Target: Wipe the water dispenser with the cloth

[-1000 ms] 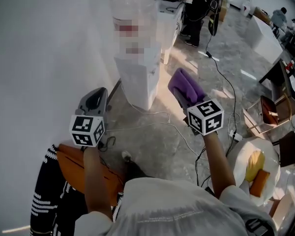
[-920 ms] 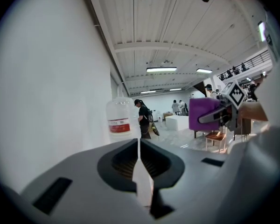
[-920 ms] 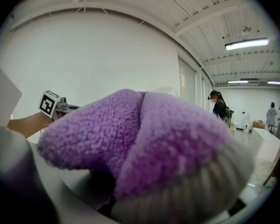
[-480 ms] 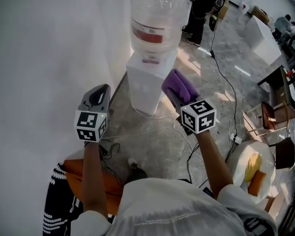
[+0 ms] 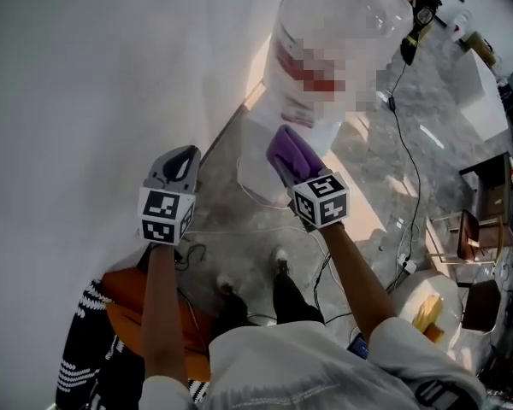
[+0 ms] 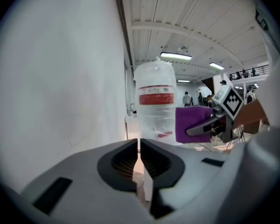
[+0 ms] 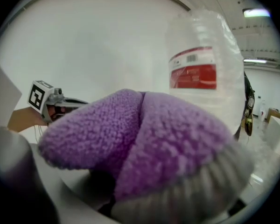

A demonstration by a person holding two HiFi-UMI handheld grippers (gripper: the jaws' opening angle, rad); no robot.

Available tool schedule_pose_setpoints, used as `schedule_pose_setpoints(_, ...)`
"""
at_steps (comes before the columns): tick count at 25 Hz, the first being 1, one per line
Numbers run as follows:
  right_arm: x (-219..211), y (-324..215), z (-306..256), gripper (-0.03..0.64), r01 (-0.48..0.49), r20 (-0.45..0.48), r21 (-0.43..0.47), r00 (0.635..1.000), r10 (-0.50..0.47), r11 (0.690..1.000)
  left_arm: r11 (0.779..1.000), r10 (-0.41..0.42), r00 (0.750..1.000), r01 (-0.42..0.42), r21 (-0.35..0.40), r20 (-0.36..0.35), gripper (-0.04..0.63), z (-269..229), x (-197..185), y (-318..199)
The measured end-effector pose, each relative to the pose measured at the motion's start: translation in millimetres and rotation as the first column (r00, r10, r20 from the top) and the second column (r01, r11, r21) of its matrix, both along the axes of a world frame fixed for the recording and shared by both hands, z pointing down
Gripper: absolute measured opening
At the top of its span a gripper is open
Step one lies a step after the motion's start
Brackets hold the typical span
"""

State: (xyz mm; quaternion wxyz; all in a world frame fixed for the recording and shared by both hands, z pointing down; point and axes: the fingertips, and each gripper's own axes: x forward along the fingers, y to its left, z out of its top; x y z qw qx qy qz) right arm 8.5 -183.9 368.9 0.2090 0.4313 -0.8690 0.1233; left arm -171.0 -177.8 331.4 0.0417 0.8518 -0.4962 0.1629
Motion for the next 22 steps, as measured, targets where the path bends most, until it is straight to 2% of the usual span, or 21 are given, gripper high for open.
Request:
schedule_pose_setpoints(4,-17,-50,56,0.067,-0.008,-0.060,-0.033,0.998,0.006,0.999,0.995,-0.078,0.997,0.077,-0.061,-0.013,0.025,34,-13,-15)
schedule_pose_setpoints(9,-43,-93,129,0.067,-0.015,-0.042,-0.155,0.999,0.009,0.988,0.978,-0.156,0.987,0.150,-0.145,-0.031,0.025,83,-27,-20)
schedule_pose_setpoints(12,-54,-110,165,0.067,-0.028,-0.024,-0.234,0.999,0.023,0.972,0.969,-0.158,0.987,0.151,-0.195,-0.020,0.025,112,-26,-19)
schedule_pose_setpoints(18,-64,-138,205,0.067,-0.068,-0.011,-0.308,0.998,0.068,0.949,0.959,-0.146,0.989,0.136,-0.248,-0.019,0.025,145,-19,-22)
schedule_pose_setpoints(20,-62,-144,218,0.067,-0.101,0.007,-0.357,0.994,0.110,0.929,0.958,-0.141,0.990,0.132,-0.255,-0.018,0.025,150,-17,-23)
schedule_pose_setpoints(22,-55,-147,228,0.067,-0.155,0.058,-0.436,0.978,0.199,0.887,0.958,-0.133,0.991,0.123,-0.260,-0.021,0.025,153,-13,-25)
